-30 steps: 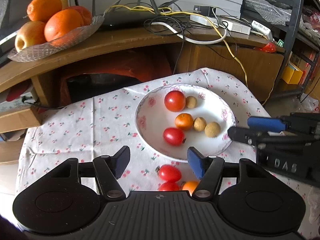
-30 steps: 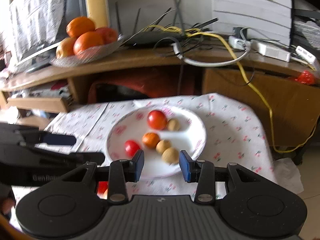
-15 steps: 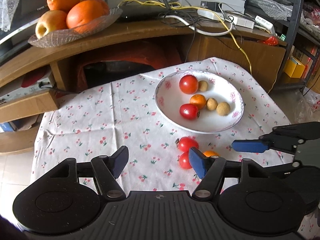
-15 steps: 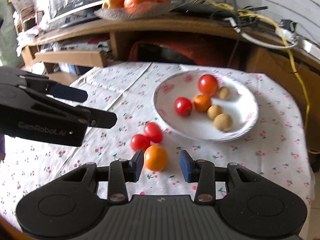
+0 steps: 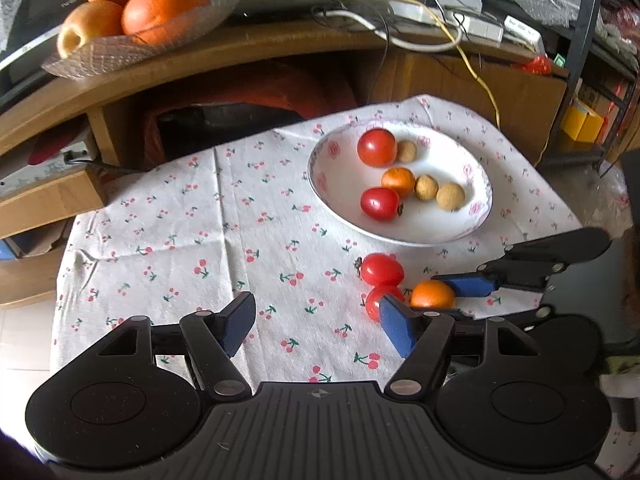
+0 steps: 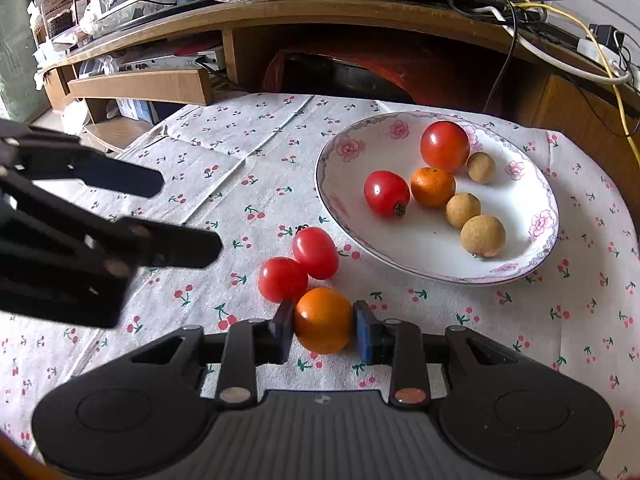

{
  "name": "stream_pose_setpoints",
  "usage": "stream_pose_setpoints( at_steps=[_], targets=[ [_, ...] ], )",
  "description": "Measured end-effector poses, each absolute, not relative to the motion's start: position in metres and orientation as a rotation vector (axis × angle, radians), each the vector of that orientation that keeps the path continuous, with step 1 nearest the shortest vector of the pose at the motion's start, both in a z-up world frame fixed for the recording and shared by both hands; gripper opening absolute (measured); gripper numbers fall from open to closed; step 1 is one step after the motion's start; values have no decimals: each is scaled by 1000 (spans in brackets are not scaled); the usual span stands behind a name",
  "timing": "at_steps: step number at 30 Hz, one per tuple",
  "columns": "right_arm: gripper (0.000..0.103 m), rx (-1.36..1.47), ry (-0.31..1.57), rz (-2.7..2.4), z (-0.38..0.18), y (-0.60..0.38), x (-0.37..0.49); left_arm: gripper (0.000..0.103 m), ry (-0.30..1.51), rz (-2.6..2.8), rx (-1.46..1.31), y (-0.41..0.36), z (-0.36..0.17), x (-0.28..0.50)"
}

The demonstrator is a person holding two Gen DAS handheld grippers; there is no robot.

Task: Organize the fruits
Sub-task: 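Withdraw both grippers from the bowl toward the remaining fruits, then close the left gripper on a red tomato while the right gripper grasps an orange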

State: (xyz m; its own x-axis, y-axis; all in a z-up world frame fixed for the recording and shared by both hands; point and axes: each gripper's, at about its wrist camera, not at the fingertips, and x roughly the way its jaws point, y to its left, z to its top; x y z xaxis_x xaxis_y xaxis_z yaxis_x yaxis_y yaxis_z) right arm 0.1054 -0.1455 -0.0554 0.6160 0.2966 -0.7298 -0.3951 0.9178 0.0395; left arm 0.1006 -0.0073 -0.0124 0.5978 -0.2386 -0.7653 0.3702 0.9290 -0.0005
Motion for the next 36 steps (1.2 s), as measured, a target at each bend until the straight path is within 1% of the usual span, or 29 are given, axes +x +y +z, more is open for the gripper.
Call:
stream_pose_setpoints(
  at_steps=[10, 14, 19, 20, 21, 24, 30, 36],
  targets=[
    [32, -118, 856, 349, -52, -170, 81, 74, 865, -440, 215, -33, -33, 105],
    [32, -94, 862, 342, -54, -185, 72, 65, 879, -451, 207, -46, -44, 114],
    [32, -87, 863, 336, -54, -192, 70, 50, 869, -444, 221, -56, -53, 115],
    [32, -85, 863, 333, -54, -192, 70, 44, 871, -450, 215, -57, -53, 116],
    [32, -83, 863, 331, -54, -193, 70, 41, 872, -451, 211, -58, -53, 115],
    [32, -84, 863, 326, -54, -193, 70, 35, 873, -444, 217, -59, -52, 113],
    [32, -103, 864, 319, -52, -188, 66, 33, 908, -443, 199, -53, -49, 102],
    [32, -111, 864, 314, -47, -187, 45, 33, 936, -460, 203, -45, -40, 72]
  ],
)
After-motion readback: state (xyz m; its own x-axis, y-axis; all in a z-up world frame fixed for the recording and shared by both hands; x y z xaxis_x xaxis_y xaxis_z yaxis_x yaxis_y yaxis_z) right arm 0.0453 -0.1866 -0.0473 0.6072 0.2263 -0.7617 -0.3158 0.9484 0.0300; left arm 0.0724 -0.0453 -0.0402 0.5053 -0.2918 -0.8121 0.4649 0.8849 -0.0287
